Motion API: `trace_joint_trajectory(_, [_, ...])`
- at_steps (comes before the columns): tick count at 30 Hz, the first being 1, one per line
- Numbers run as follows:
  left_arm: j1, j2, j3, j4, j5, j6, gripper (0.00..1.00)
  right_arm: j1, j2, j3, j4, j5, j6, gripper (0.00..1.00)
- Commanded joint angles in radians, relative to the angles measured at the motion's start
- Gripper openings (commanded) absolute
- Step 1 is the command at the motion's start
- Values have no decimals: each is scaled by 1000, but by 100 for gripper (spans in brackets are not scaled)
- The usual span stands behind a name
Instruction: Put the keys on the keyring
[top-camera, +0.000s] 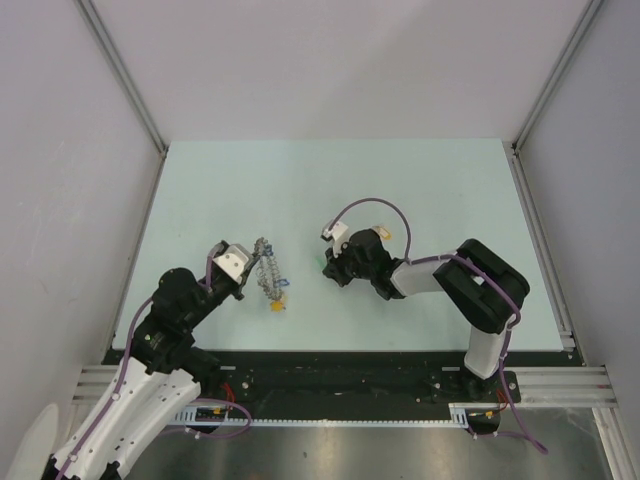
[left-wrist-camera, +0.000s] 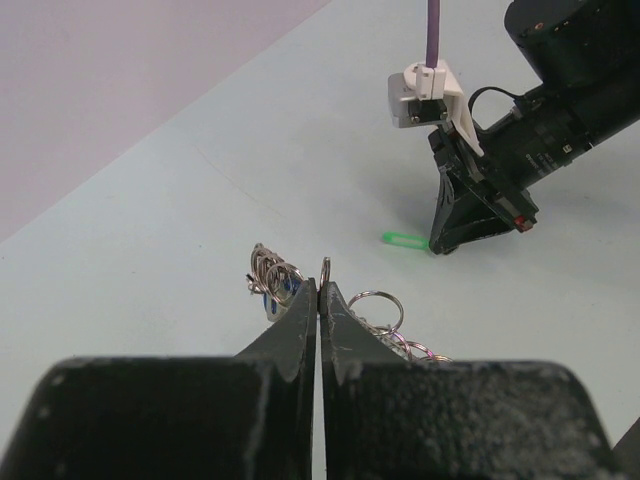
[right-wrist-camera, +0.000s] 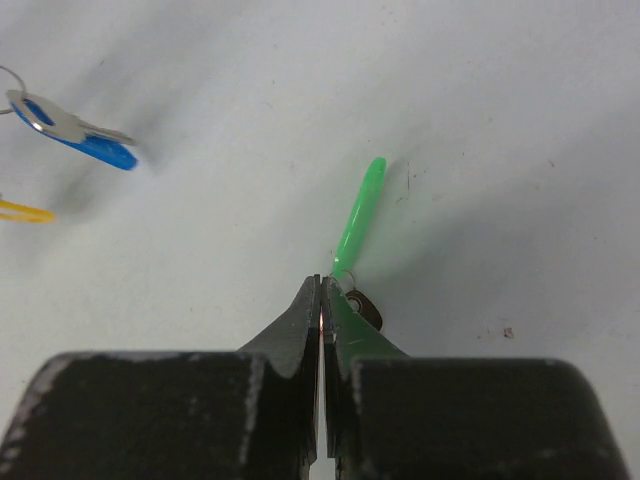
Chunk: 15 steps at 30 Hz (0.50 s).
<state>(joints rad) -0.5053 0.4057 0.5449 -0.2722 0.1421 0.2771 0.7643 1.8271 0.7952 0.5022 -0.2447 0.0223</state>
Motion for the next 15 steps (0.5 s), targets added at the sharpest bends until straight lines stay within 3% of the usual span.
trace_joint_trajectory(1, [7,-11,7,73,7,-13,0,9,17,24,56,61,-44,1])
trace_joint_trajectory(15, [7,-15,7,77,11,-15,0,-2,-92,25,9,8,-4,0])
